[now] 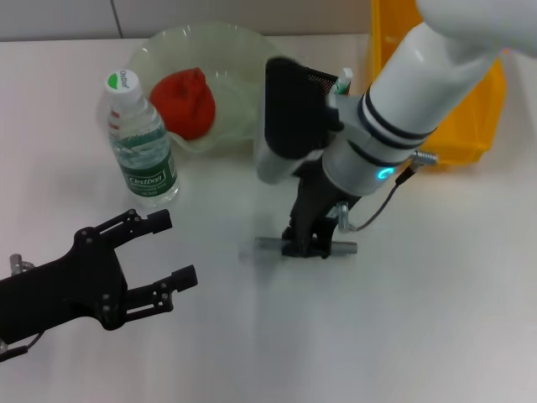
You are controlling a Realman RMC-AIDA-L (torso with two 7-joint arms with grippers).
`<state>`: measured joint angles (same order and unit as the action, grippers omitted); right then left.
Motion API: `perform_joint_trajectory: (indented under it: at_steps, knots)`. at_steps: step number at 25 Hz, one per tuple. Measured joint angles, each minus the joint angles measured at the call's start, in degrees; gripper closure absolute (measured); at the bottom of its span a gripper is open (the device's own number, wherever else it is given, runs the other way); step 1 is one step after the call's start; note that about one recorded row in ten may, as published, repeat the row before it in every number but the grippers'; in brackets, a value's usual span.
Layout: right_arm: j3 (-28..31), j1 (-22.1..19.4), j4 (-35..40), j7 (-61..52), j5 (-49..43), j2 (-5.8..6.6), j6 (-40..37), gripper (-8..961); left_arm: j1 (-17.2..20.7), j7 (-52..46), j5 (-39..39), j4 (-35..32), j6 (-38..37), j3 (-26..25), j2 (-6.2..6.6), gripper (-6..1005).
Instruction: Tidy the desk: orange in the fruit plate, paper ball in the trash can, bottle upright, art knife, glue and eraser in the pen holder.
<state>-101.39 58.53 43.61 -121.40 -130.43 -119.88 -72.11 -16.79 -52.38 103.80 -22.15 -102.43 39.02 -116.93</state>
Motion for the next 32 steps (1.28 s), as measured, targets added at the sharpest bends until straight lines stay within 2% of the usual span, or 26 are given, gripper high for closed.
perform_joint_trajectory:
  at_steps: [1,2,7,8,10,11,12,18,20,26,32]
  knots:
    - [3.5,-1.1,1.0,1.5,0.0,0.10,-0.6,806,0.0,0.0,0.0,0.0,-0.1,0.0,0.08,159]
    - [3.5,-1.1,1.0,1.5,0.0,0.10,-0.6,806,0.0,0.0,0.0,0.0,-0.1,0.0,0.08,159]
    - [13.8,-5.1,3.6,7.2,1.8,0.37,-3.3,808,0.0,-0.1,0.0,0.0,-0.1,-0.1,0.17,159]
    - [16.6,-7.5,4.7,10.2,4.6,0.52,-3.8,808,0.1,-0.1,0.0,0.0,-0.1,-0.1,0.22,159]
    - [17.6,-8.5,5.3,11.5,5.8,0.59,-3.8,810,0.1,-0.1,-0.1,0.0,-0.1,-0.1,0.29,159]
    - [19.4,-11.2,6.4,15.0,8.7,0.62,-3.8,812,0.0,-0.1,-0.1,0.0,-0.1,-0.2,0.31,159]
    - [19.4,-11.2,6.4,15.0,8.7,0.62,-3.8,813,0.0,-0.1,-0.1,0.0,-0.1,-0.2,0.31,159]
    - [23.4,-19.8,6.3,29.0,22.7,0.62,-3.9,814,-0.3,-0.2,-0.1,0.0,-0.1,-0.2,0.31,159]
    - [24.0,-20.8,5.5,31.4,25.1,0.62,-4.0,815,-0.4,-0.2,-0.1,0.0,-0.1,-0.2,0.30,159]
    - [26.0,-25.7,-1.4,46.6,40.7,0.62,-4.8,815,-0.4,-0.2,-0.1,-0.1,-0.1,-0.2,0.28,159]
    - [26.2,-27.2,-10.7,60.4,54.9,0.61,-6.1,816,-0.4,0.0,-0.1,-0.1,-0.2,-0.2,0.21,159]
